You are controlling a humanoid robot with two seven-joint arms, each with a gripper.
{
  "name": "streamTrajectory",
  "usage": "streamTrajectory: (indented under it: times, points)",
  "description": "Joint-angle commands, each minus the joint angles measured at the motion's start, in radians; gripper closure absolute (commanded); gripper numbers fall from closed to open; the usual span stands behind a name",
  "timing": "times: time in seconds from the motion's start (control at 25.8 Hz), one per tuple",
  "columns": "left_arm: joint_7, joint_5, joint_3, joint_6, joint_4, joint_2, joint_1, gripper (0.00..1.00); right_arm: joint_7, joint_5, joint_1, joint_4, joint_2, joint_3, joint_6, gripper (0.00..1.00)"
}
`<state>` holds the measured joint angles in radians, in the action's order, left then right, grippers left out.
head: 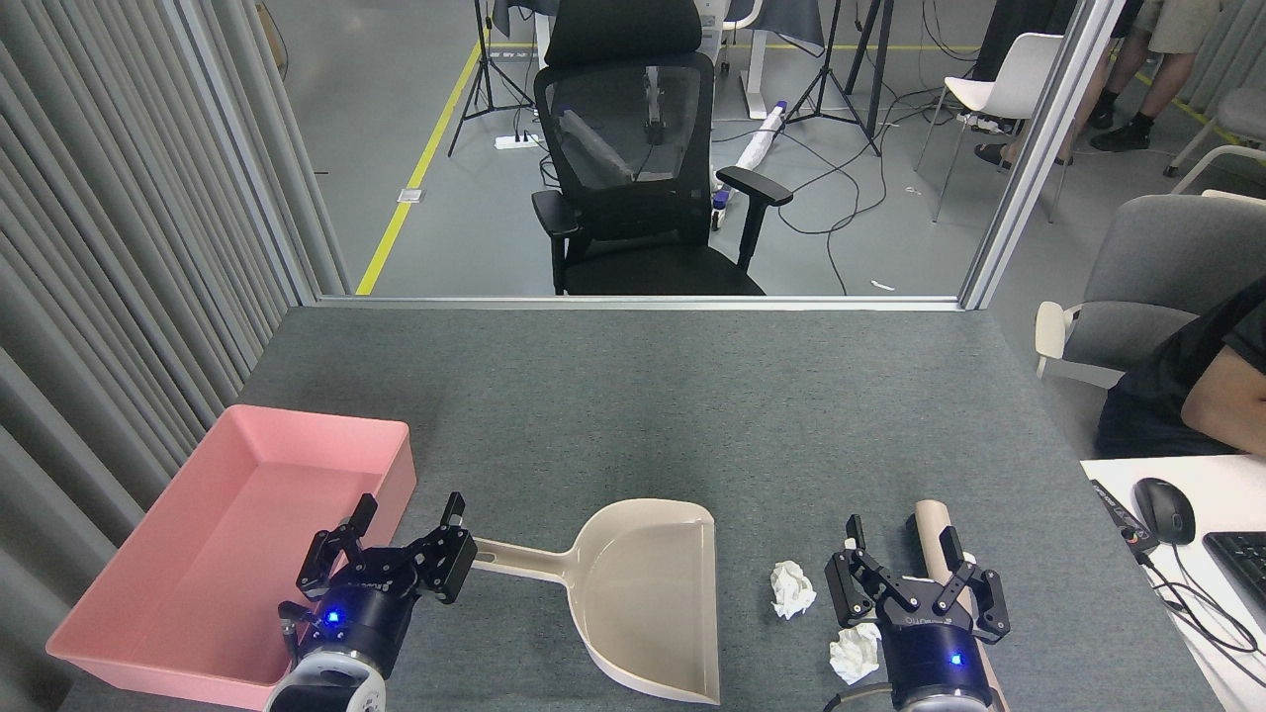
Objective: Sweep and dump garbage into bin
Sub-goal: 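Move the left gripper to the dustpan handle and the right gripper to the brush handle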
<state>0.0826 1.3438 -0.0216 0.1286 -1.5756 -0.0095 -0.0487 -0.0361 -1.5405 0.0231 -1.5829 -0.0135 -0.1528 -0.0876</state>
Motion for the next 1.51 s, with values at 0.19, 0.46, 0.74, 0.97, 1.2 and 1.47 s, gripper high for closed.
streamTrajectory:
  times: [0.19, 0.46, 0.74, 0.97, 1.2, 1.47]
  points:
    - [-0.015, 0.005, -0.001, 0.008, -0.024, 0.008, 0.009, 0.01, 0.005, 0.000, 0.005, 0.003, 0.006, -0.001, 0.000, 0.02]
    - [-0.018, 0.005, 0.000, 0.016, -0.046, 0.008, 0.052, 0.01, 0.005, 0.002, 0.005, 0.004, 0.010, -0.002, 0.000, 0.02]
    - [-0.024, 0.011, -0.004, 0.006, -0.067, 0.000, 0.053, 0.01, 0.005, 0.002, 0.005, 0.003, 0.010, -0.004, 0.000, 0.02]
    - [-0.006, 0.003, -0.009, 0.003, -0.032, 0.005, 0.047, 0.01, 0.005, 0.000, 0.006, 0.000, 0.015, -0.004, 0.000, 0.02]
    - [-0.003, -0.230, -0.012, 0.005, -0.037, -0.007, 0.035, 0.01, 0.012, 0.002, 0.021, -0.011, 0.086, -0.004, -0.004, 0.02]
    - [-0.003, -0.414, -0.008, -0.029, -0.050, -0.009, 0.047, 0.01, 0.148, 0.089, 0.106, -0.109, 0.110, -0.051, -0.011, 0.02]
